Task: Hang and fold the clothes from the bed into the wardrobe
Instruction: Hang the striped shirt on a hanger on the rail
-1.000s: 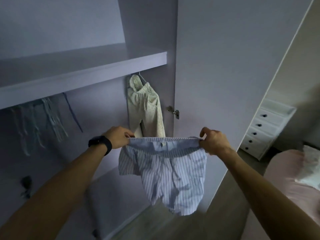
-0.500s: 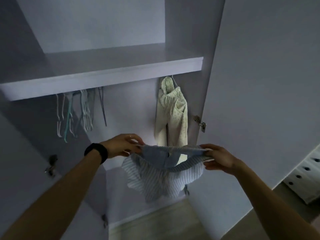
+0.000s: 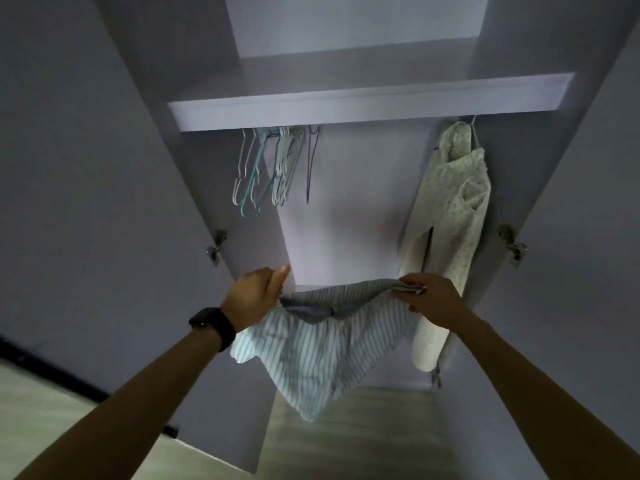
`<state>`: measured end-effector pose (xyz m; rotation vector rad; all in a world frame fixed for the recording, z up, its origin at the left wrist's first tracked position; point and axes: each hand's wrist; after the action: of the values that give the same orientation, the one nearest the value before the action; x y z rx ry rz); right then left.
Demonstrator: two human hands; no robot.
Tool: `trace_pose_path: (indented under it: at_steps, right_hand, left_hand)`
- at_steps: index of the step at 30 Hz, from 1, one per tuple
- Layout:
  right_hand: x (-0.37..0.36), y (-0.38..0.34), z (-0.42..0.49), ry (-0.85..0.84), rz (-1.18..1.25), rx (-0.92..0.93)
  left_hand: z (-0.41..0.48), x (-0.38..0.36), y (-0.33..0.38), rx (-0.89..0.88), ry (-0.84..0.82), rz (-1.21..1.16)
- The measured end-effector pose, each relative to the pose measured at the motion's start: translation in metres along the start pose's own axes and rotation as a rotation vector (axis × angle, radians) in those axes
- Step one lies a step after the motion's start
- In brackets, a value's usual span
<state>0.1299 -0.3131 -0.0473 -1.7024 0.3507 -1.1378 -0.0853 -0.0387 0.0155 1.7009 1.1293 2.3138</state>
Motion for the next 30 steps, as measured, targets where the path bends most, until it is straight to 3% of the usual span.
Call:
trace_pose_path:
  at_steps: [3,7,11,14,16,18,23,27,30]
  right_hand:
    - [-0.017,-0.007,0.013,-0.021,-0.121,0.090]
    - [-0.036,-0.019,0.028,-0.039,-0.140,0.092]
    - [-0.053,-0.030,0.025,-0.042,-0.200,0.014]
    - [-0.065,-0.048,0.012,0.062,-0.131,0.128]
    - [-0.075,-0.067,0.004,0.090,-0.097,0.228]
    - [-0.088,-0.089,-0.003,0.093,-0.080,0.334]
    - [-0.119,-0.128,-0.012,0.003,0.000,0.392]
    - [-0.123,-0.131,-0.011,-0.065,0.070,0.408]
    - [-0.123,-0.125,-0.003,-0.105,0.085,0.391]
  left_hand:
    - [-0.015,0.012,-0.016,0.136,-0.065,-0.060]
    - [-0.023,0.020,-0.038,0.056,-0.212,0.046]
    - [-0.024,0.027,-0.057,0.011,0.025,-0.032]
    - [-0.016,0.039,-0.062,0.076,0.165,0.140]
    - [-0.014,0.041,-0.060,0.068,0.198,0.032]
    - [-0.015,0.038,-0.050,0.034,0.170,-0.128]
    - [-0.011,0.028,-0.031,-0.165,0.052,-0.205]
    - [-0.005,0.033,-0.029,-0.254,-0.062,-0.082]
    - [-0.001,0.033,-0.035,-0.242,-0.036,0.088]
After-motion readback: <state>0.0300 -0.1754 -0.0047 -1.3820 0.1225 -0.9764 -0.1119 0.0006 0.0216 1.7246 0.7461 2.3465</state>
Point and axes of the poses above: each hand's wrist, its own z-axis towards the middle knuckle, its own x-axis out of the back of the hand, y = z × x, and after that the axes turned 5 degrees about y, right-handed
